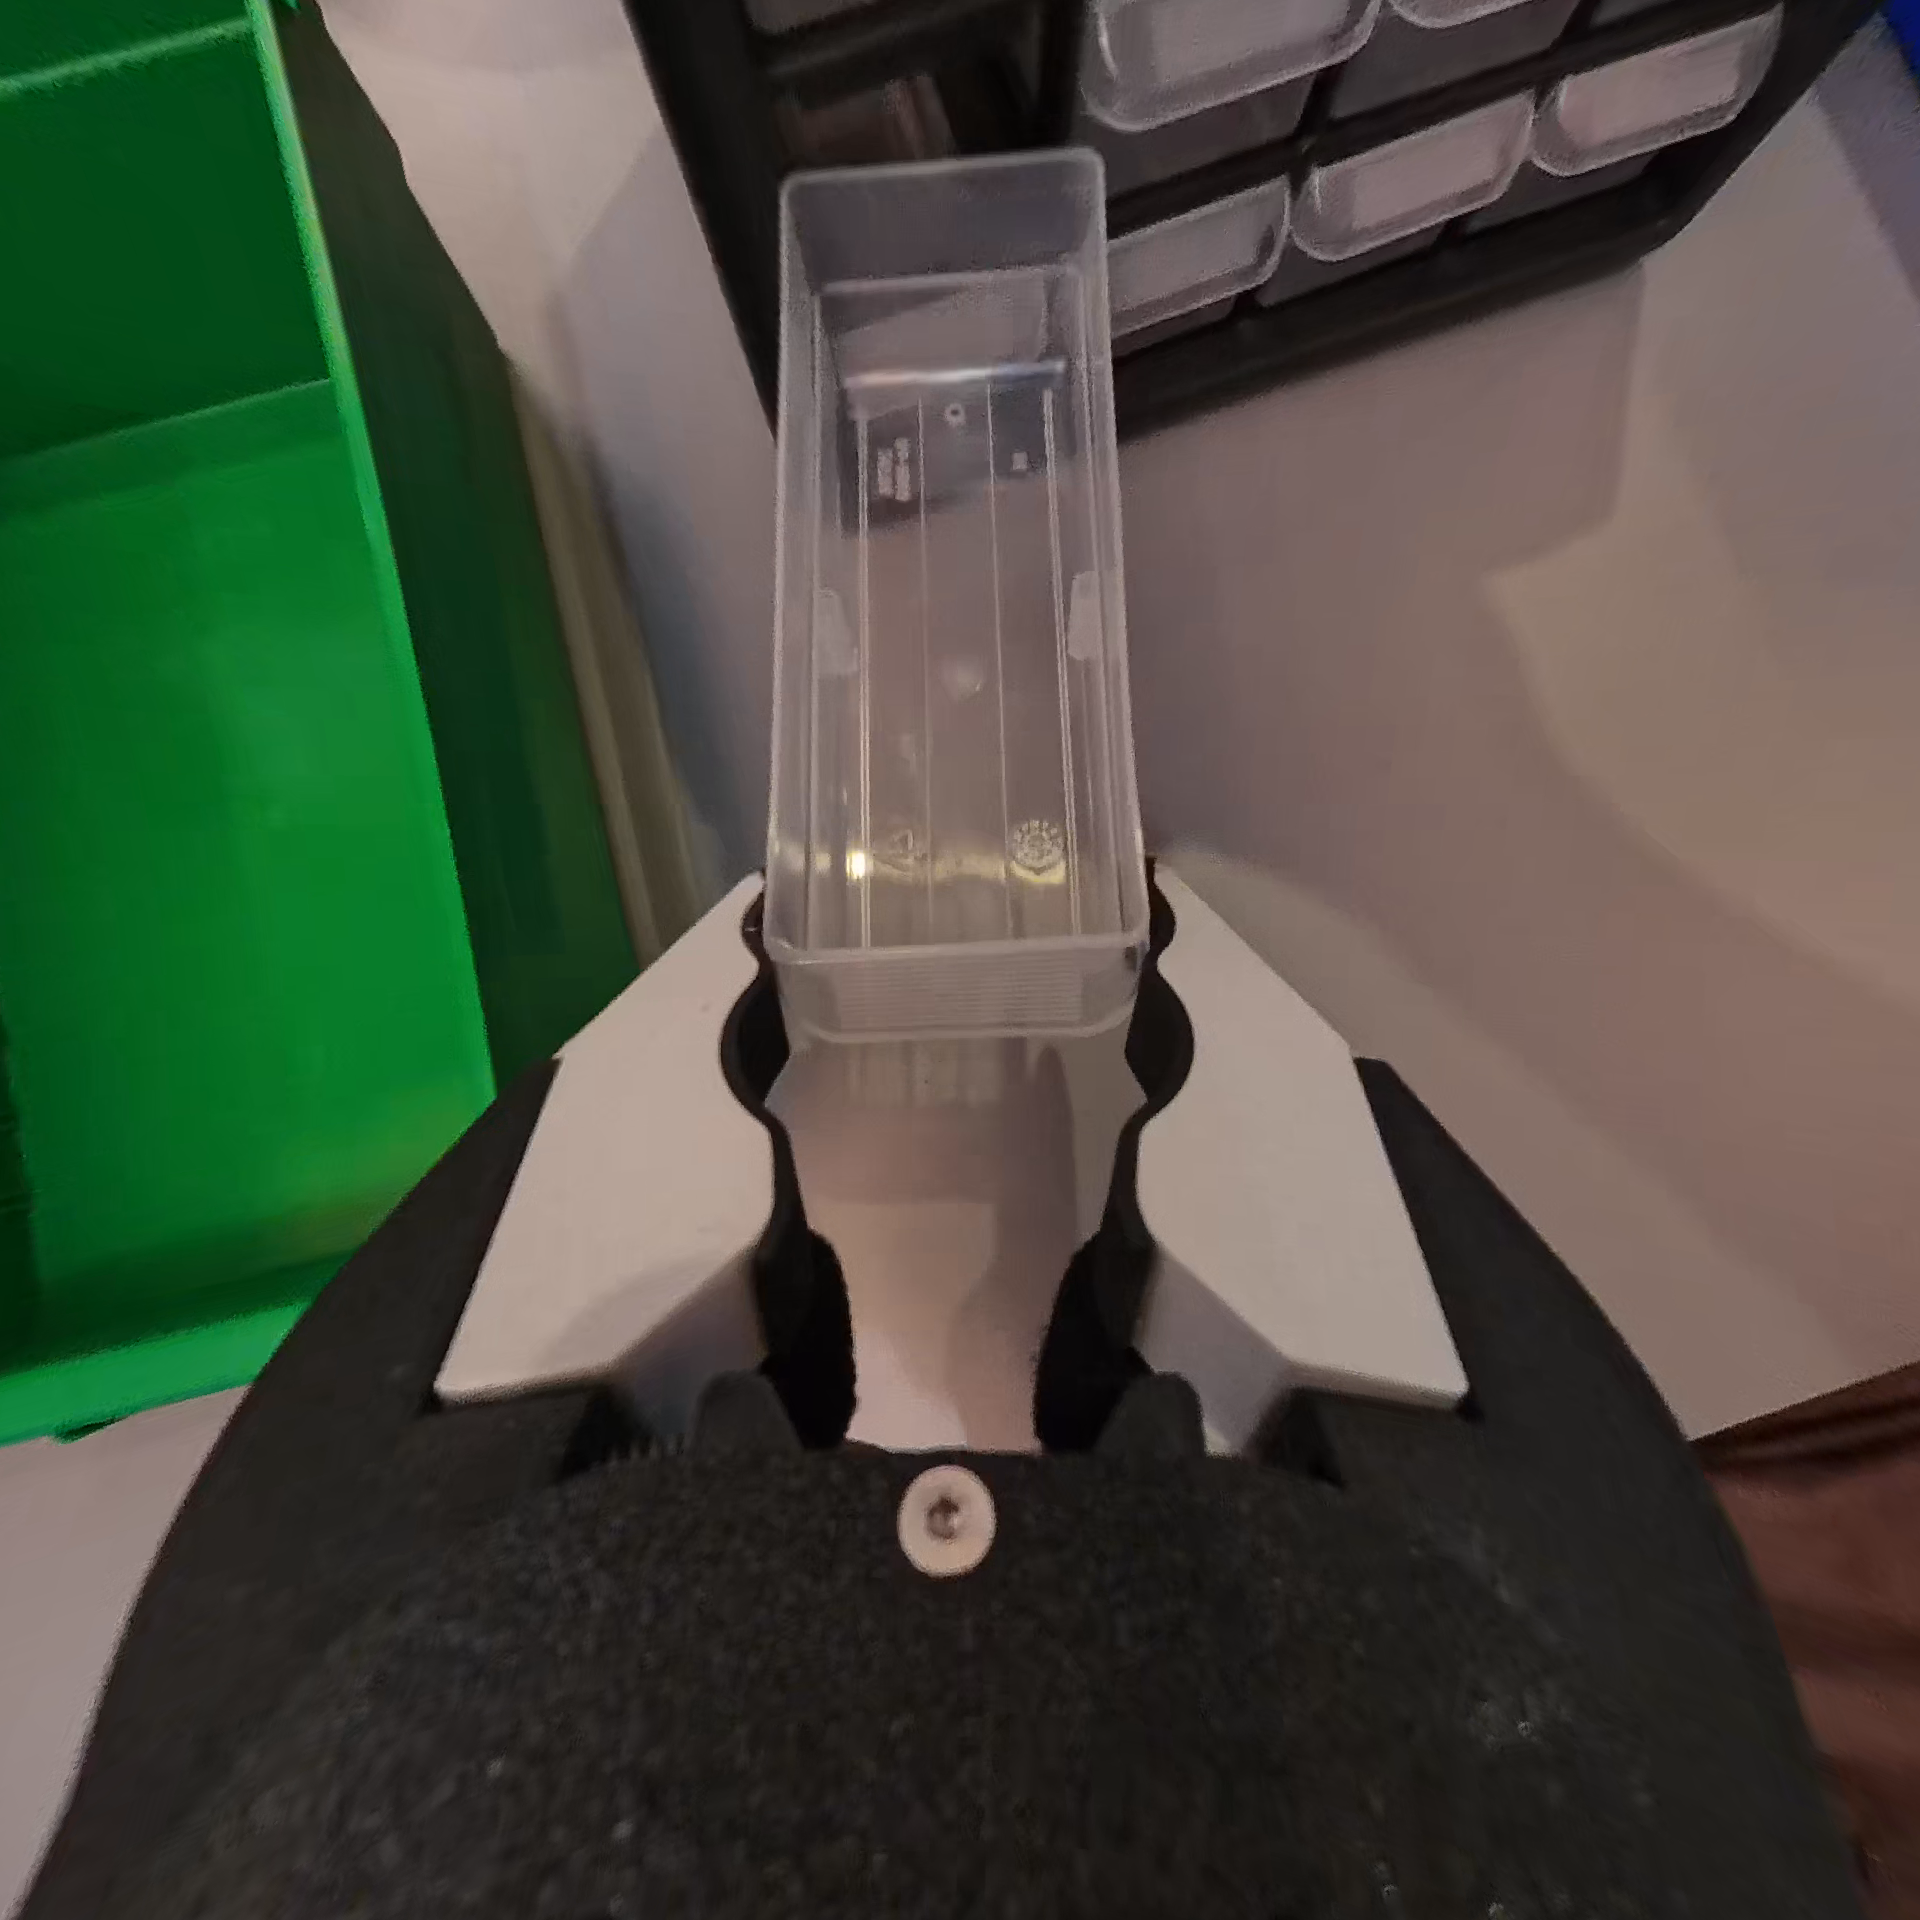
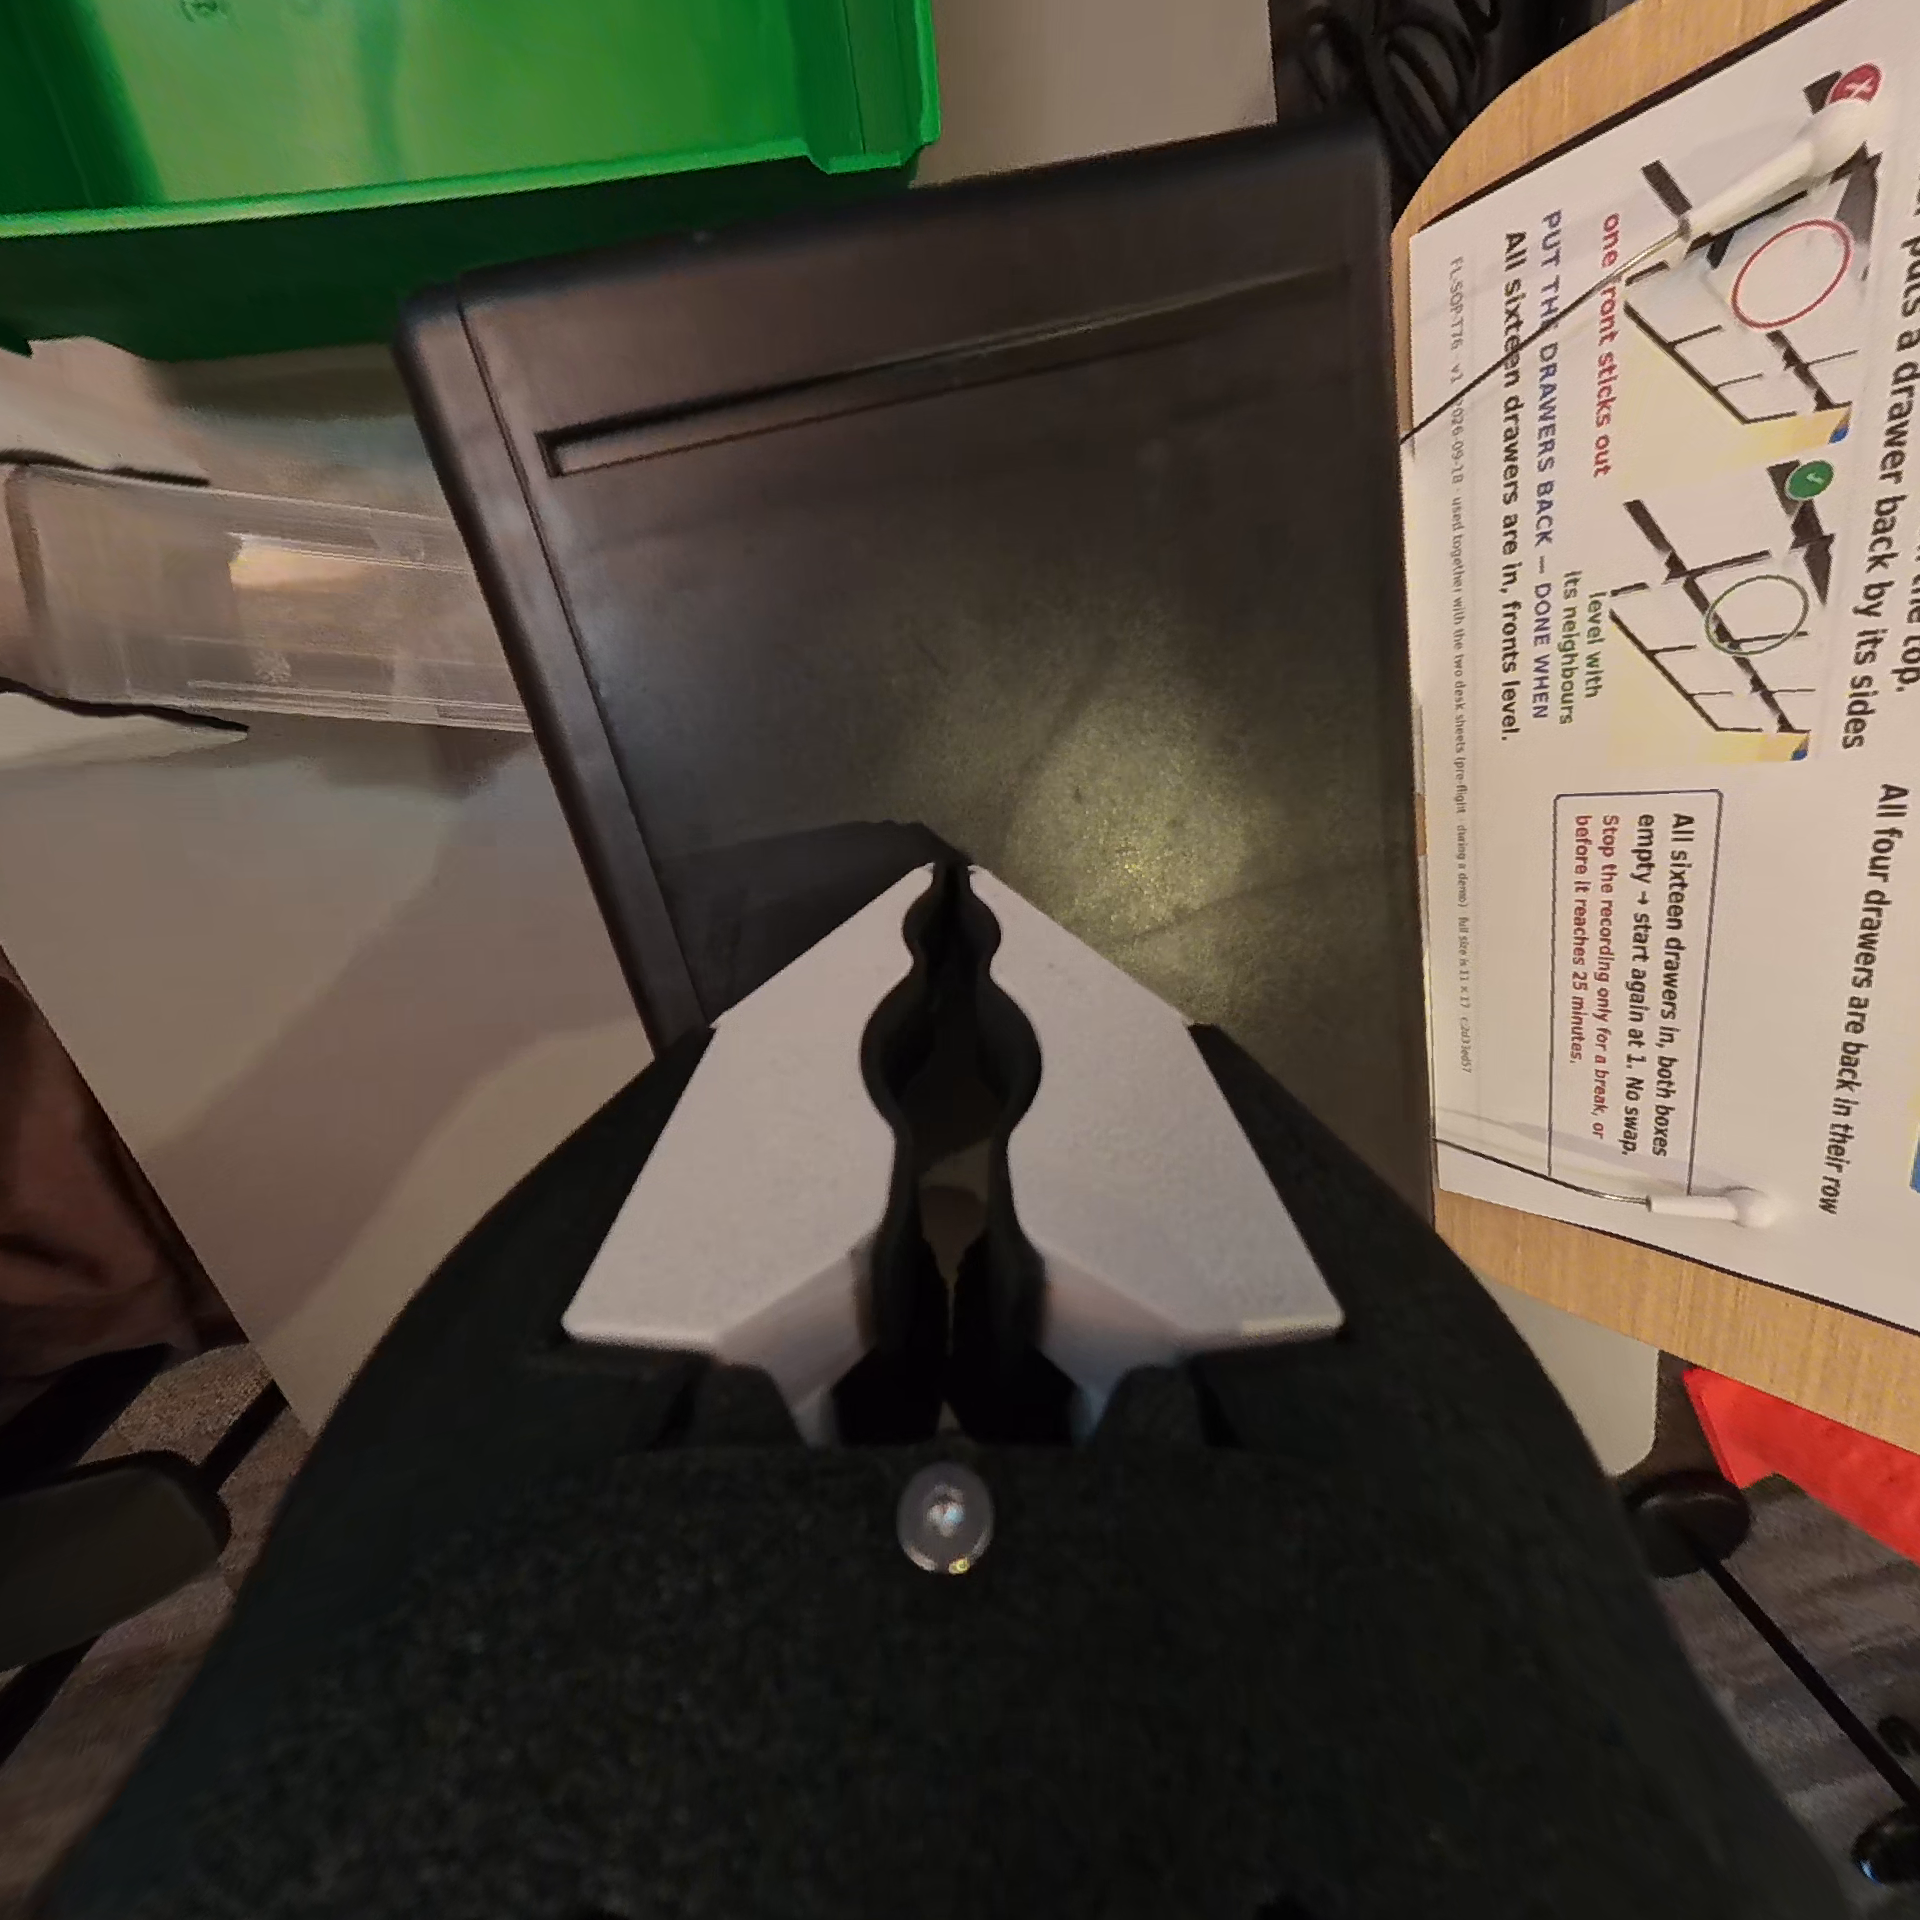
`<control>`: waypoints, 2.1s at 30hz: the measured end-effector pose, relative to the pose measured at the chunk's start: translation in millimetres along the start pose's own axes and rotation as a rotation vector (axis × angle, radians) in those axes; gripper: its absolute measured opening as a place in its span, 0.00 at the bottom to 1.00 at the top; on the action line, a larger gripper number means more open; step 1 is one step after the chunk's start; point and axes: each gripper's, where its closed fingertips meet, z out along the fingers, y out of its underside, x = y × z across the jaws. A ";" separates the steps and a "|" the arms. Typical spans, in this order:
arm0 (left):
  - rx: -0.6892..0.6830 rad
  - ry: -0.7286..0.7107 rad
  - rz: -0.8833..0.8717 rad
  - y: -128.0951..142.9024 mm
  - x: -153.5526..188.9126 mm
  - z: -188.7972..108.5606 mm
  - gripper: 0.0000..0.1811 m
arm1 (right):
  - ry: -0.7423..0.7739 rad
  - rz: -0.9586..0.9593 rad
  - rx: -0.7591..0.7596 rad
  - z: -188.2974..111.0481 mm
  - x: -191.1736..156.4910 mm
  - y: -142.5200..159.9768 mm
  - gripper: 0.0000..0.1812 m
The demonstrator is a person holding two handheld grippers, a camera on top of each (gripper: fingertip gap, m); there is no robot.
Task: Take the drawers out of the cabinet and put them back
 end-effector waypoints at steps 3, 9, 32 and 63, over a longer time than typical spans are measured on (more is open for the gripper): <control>-0.027 -0.046 0.030 -3.1 2.7 0.5 0.36 | 0.009 -0.007 -0.023 -0.1 0.1 0.1 0.00; -0.042 -0.041 -0.018 -7.0 9.5 7.2 0.36 | 0.072 -0.016 -0.071 0.7 6.6 -0.2 0.00; 0.131 -0.144 -0.179 -34.6 20.1 18.2 0.36 | 0.048 0.014 -0.042 0.8 6.2 0.0 0.00; 0.442 -0.080 -0.211 -65.2 6.1 68.7 0.28 | 0.019 0.030 -0.116 1.9 11.1 -0.1 0.00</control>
